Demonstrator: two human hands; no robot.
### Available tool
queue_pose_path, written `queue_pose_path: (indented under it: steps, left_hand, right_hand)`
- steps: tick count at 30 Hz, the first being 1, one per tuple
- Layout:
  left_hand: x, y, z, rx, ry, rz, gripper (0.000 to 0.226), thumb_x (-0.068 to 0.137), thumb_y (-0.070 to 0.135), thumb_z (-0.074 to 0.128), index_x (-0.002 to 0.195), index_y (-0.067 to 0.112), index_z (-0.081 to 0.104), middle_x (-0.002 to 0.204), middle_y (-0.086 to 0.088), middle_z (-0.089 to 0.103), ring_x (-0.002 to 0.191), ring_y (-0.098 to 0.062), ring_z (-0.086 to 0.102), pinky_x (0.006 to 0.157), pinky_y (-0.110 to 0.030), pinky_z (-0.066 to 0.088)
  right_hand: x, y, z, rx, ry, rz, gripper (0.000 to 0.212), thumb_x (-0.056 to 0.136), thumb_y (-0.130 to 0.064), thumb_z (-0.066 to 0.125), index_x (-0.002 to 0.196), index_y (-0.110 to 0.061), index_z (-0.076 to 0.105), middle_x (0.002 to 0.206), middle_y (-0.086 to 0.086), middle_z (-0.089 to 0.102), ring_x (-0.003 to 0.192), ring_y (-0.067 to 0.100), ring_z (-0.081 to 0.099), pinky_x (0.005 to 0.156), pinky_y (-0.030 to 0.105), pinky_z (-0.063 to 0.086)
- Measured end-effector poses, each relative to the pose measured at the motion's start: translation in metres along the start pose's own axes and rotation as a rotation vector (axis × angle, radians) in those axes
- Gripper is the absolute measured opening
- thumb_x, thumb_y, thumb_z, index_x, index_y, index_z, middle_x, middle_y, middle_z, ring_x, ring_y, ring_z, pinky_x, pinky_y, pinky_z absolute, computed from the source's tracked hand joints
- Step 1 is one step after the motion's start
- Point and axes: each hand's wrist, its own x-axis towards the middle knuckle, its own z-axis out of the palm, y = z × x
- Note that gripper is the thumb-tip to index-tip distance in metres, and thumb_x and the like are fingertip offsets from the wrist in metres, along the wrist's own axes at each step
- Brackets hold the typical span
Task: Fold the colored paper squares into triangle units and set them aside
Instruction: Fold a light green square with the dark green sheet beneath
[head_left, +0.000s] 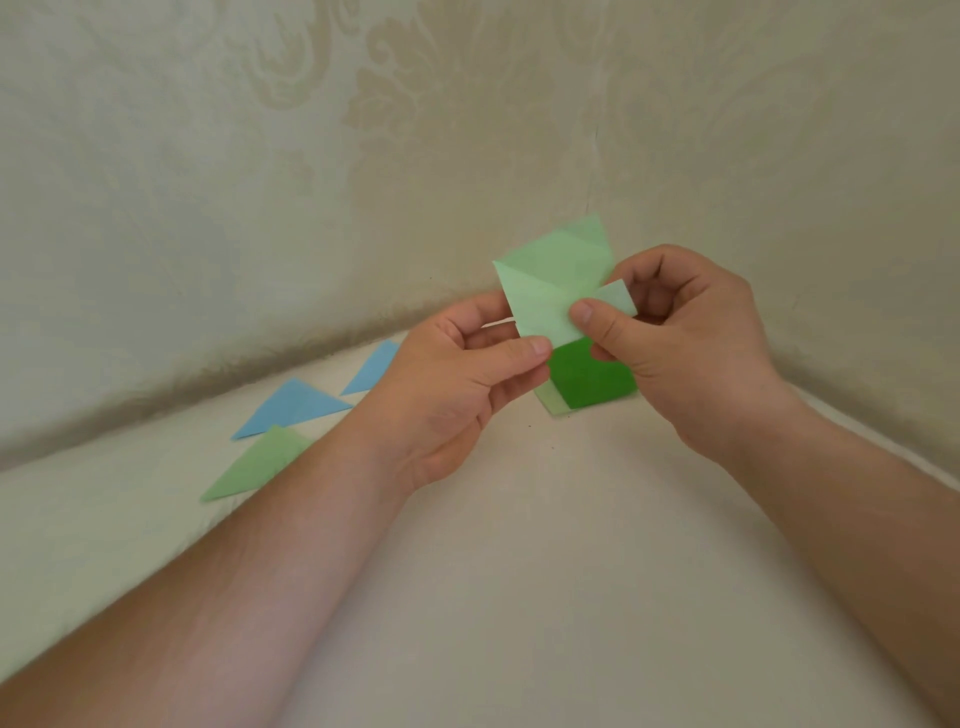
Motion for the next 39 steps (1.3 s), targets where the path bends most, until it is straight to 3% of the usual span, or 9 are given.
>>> queue_pose_path:
  steps: [4,11,13,16,20,26,34,37,39]
  left_hand:
    - [0.0002,-0.0008,0.0016,0.058,0.027,0.015,0.037,0.091,-0.005,0.068,0.127,0.006,0.067,0.108,-0.011,0.078,0.084,-0.013,0.074,0.073,-0.023,0.059]
    - [0.0000,-0.0006,0.0022,0.123,0.087,0.038,0.039,0.089,-0.002,0.073,0.126,0.009,0.068,0.113,-0.019,0.076,0.083,-0.013,0.073,0.071,-0.023,0.058]
    - [-0.0001,-0.0004,0.0022,0.130,0.090,0.038,0.038,0.089,-0.002,0.073,0.125,0.009,0.069,0.105,-0.016,0.076,0.080,-0.012,0.072,0.070,-0.022,0.058]
    - [-0.0002,-0.0001,0.0024,0.134,0.086,0.035,0.035,0.089,-0.001,0.073,0.122,0.011,0.070,0.095,-0.008,0.076,0.076,-0.010,0.071,0.069,-0.021,0.058]
    - [-0.0005,0.0008,0.0031,0.130,0.088,0.029,0.031,0.090,-0.002,0.072,0.118,0.012,0.071,0.088,-0.005,0.076,0.074,-0.010,0.071,0.068,-0.022,0.059]
    - [-0.0007,0.0024,0.0031,0.140,0.097,0.037,0.033,0.090,-0.003,0.072,0.119,0.012,0.070,0.088,-0.006,0.078,0.074,-0.011,0.073,0.068,-0.022,0.059]
    - [-0.0011,0.0035,0.0015,0.144,0.088,0.049,0.043,0.089,-0.005,0.072,0.129,0.007,0.066,0.106,-0.017,0.078,0.082,-0.017,0.076,0.071,-0.023,0.060]
    - [-0.0010,0.0040,0.0011,0.142,0.092,0.063,0.042,0.089,-0.005,0.072,0.128,0.008,0.066,0.104,-0.016,0.078,0.081,-0.016,0.076,0.071,-0.024,0.060]
    - [-0.0005,0.0045,0.0012,0.131,0.109,0.073,0.043,0.088,-0.006,0.073,0.128,0.007,0.066,0.102,-0.015,0.078,0.080,-0.016,0.076,0.070,-0.024,0.060]
  right_hand:
    - [-0.0034,-0.0045,0.0001,-0.054,-0.006,0.002,0.038,0.084,-0.009,0.083,0.099,-0.032,0.057,0.084,0.019,0.071,0.067,0.023,0.069,0.070,0.050,0.059]
    - [-0.0015,-0.0032,-0.0006,-0.046,0.004,0.026,0.042,0.086,-0.009,0.081,0.111,-0.033,0.058,0.070,0.007,0.069,0.067,0.020,0.072,0.080,0.055,0.060]
    - [-0.0007,-0.0023,-0.0012,-0.021,-0.002,0.042,0.038,0.087,-0.008,0.080,0.110,-0.031,0.061,0.075,0.015,0.069,0.071,0.023,0.074,0.085,0.058,0.060]
    - [-0.0002,-0.0019,-0.0011,0.016,-0.010,0.056,0.034,0.088,-0.006,0.079,0.109,-0.028,0.063,0.086,0.028,0.068,0.074,0.028,0.074,0.084,0.052,0.062]
    - [0.0009,-0.0007,-0.0010,0.025,-0.013,0.057,0.030,0.088,-0.006,0.079,0.106,-0.027,0.065,0.086,0.034,0.065,0.069,0.025,0.070,0.076,0.041,0.062]
    - [0.0012,0.0006,-0.0011,0.006,-0.013,0.057,0.030,0.088,-0.006,0.078,0.106,-0.027,0.065,0.091,0.041,0.060,0.066,0.024,0.069,0.078,0.047,0.062]
    - [0.0012,0.0009,-0.0013,0.031,-0.006,0.083,0.032,0.087,-0.007,0.080,0.110,-0.025,0.065,0.086,0.031,0.066,0.065,0.022,0.069,0.072,0.037,0.059]
    - [0.0026,0.0010,-0.0003,0.166,-0.046,0.221,0.033,0.088,-0.010,0.078,0.116,-0.020,0.064,0.087,0.020,0.071,0.067,0.021,0.067,0.072,0.035,0.058]
    - [0.0025,0.0007,0.0006,0.225,-0.157,0.352,0.027,0.090,-0.013,0.075,0.115,-0.015,0.068,0.088,0.010,0.072,0.068,0.019,0.064,0.072,0.035,0.056]
